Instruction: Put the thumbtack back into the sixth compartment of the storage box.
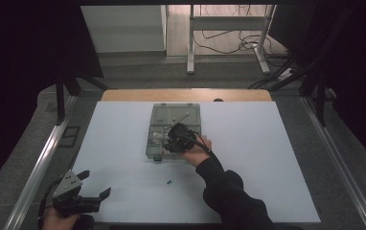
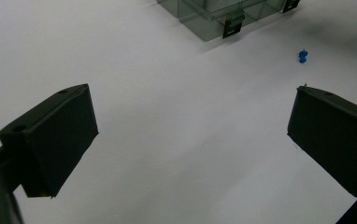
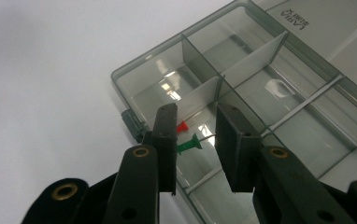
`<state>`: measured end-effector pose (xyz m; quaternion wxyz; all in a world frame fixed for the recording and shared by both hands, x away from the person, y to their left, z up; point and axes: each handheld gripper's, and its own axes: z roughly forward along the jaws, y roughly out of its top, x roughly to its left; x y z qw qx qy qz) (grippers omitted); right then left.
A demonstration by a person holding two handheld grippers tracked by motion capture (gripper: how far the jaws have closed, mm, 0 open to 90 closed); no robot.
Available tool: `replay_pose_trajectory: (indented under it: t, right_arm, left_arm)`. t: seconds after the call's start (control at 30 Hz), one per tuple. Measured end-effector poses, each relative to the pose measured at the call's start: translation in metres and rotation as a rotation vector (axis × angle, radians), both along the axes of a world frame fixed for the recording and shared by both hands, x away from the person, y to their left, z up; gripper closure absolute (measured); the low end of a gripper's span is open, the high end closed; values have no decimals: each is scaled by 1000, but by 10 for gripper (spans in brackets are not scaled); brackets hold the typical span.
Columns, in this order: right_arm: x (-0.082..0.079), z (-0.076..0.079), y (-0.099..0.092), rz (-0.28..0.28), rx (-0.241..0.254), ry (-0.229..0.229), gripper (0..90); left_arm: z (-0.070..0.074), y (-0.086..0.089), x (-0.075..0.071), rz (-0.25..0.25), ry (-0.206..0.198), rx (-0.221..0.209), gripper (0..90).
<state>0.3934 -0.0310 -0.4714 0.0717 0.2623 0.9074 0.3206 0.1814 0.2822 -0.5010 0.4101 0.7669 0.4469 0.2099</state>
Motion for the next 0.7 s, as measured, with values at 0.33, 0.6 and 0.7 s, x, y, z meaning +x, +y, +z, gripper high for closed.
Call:
replay_pose_trajectory:
  t: [0.33, 0.6, 0.7]
  right_arm:
    - [3, -8, 6, -5, -18, 1, 664]
    - [-2, -2, 3, 1, -10, -6, 597]
    - [-4, 0, 2, 12, -16, -5, 540]
  left_arm:
    - [0, 0, 0, -2, 0, 3, 21]
    - [0, -1, 0, -4, -1, 7, 22]
    - [0, -1, 0, -3, -1, 6, 22]
